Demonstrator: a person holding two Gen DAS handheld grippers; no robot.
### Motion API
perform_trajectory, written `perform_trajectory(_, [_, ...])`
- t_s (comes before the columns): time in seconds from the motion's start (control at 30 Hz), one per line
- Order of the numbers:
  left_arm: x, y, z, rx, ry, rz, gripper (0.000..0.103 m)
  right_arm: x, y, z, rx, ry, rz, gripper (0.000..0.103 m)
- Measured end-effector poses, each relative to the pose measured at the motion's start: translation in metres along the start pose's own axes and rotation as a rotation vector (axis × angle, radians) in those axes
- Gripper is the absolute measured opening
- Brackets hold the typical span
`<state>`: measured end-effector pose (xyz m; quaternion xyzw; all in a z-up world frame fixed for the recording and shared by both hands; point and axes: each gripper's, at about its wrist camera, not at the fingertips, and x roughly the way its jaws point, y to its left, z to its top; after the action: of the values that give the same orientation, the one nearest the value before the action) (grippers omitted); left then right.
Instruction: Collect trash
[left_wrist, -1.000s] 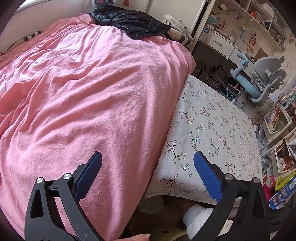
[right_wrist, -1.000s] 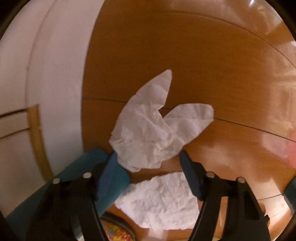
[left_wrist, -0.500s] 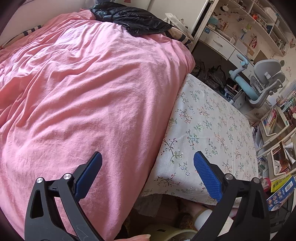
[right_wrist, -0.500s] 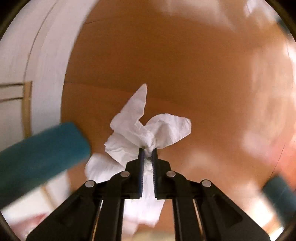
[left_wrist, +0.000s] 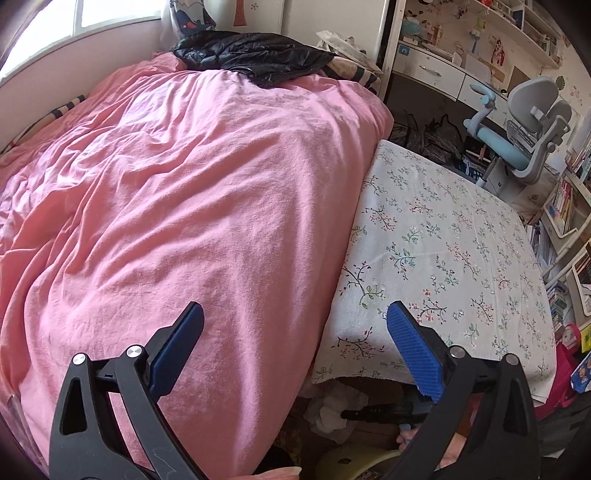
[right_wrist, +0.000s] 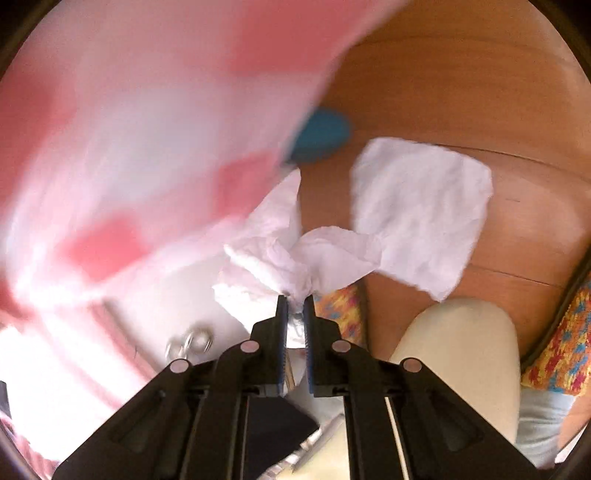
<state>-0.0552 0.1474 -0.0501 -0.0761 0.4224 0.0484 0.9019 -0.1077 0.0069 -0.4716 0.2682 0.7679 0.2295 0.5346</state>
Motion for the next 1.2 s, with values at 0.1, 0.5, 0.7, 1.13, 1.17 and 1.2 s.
perform_trajectory(0.1, [-0.001, 0.002, 0.002, -0.008, -0.013, 0.009, 0.096, -0.019, 0.015, -0.024, -0.064, -0.003, 0.065, 0.009])
perform_trajectory(0.5, [-0.014, -0.019, -0.004, 0.065, -0.079, 0.007, 0.096, -0.125, 0.04, -0.095, -0.12, -0.122, 0.168, 0.009])
perform_trajectory(0.7, [-0.027, -0.038, -0.014, 0.153, -0.137, 0.008, 0.096, -0.169, 0.041, -0.15, -0.191, -0.265, -0.048, 0.009])
perform_trajectory(1.13, [-0.034, -0.055, -0.022, 0.225, -0.178, 0.0, 0.096, -0.183, 0.038, -0.159, -0.303, -0.33, -0.44, 0.061])
perform_trajectory(1.17, [-0.035, -0.056, -0.022, 0.227, -0.181, -0.006, 0.096, -0.195, 0.04, -0.158, -0.301, -0.377, -0.444, 0.061])
perform_trajectory(1.2, [-0.037, -0.057, -0.022, 0.226, -0.185, -0.014, 0.096, -0.213, 0.044, -0.16, -0.299, -0.425, -0.442, 0.061])
